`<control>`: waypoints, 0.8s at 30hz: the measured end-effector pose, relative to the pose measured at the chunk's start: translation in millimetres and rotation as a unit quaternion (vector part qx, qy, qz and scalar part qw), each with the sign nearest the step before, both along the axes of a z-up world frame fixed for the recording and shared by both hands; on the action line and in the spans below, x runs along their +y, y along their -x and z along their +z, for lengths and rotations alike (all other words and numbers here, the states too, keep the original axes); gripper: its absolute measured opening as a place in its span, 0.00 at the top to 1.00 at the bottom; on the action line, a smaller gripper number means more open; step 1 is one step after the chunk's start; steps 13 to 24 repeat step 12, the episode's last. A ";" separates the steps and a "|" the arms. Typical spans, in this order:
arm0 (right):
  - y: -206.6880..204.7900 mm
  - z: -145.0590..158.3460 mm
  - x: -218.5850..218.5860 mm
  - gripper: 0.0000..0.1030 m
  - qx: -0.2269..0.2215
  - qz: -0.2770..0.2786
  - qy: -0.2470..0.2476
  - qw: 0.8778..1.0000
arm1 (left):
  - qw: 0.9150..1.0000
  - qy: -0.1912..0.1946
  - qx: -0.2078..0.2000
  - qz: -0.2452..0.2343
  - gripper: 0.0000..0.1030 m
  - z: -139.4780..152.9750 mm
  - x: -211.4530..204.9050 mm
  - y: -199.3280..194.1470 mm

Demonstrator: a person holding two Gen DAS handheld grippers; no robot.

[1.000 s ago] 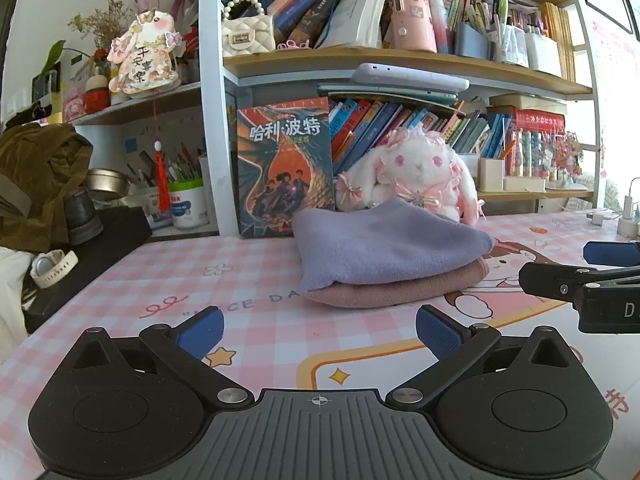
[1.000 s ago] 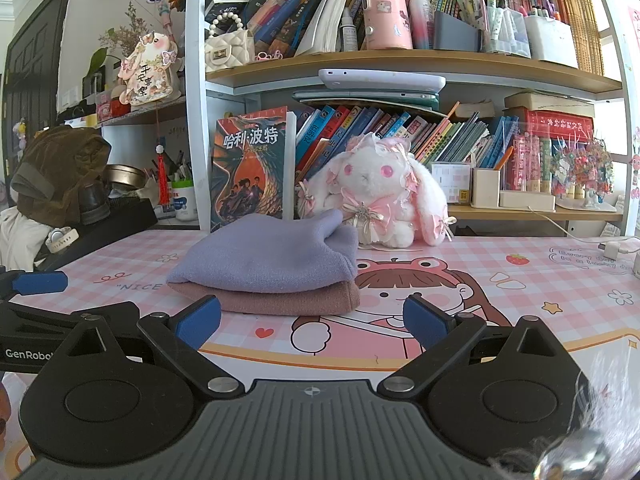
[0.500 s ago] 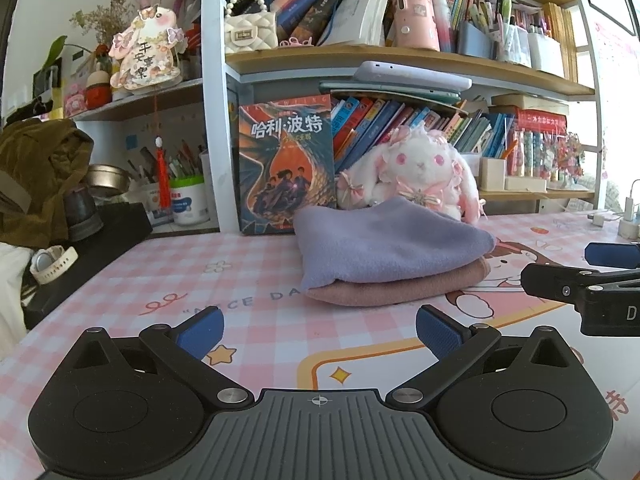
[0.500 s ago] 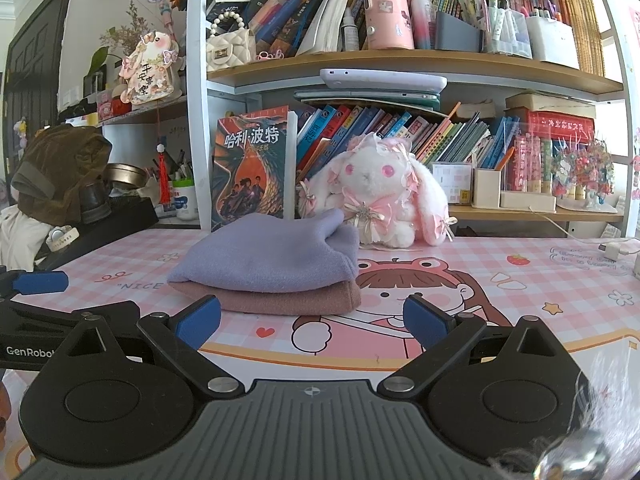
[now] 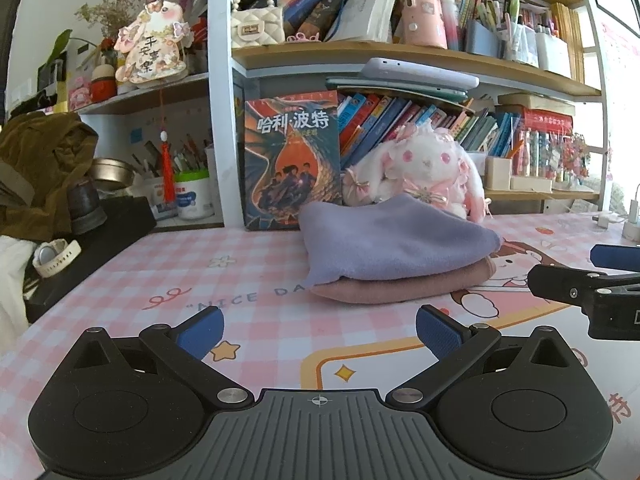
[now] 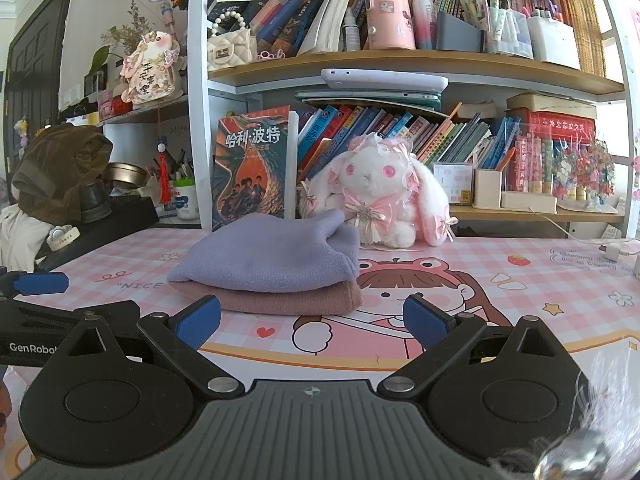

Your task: Fold clothes

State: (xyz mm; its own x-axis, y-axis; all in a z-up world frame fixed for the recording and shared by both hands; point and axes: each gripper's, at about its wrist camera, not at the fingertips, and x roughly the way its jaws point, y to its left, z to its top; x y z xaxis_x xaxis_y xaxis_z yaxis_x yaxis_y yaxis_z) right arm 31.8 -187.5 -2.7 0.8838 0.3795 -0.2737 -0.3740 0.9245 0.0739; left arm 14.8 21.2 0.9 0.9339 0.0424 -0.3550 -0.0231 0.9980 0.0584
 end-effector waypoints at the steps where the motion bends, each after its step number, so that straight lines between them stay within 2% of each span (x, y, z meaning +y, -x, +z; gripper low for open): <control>1: 0.0 0.1 -0.1 0.04 0.000 0.000 0.000 1.000 | 1.000 0.001 0.002 -0.002 0.00 -0.1 0.4 -0.4; 24: 0.0 0.6 -0.3 0.04 0.001 -0.001 -0.001 1.000 | 1.000 -0.008 -0.006 -0.008 0.00 1.1 -2.8 2.3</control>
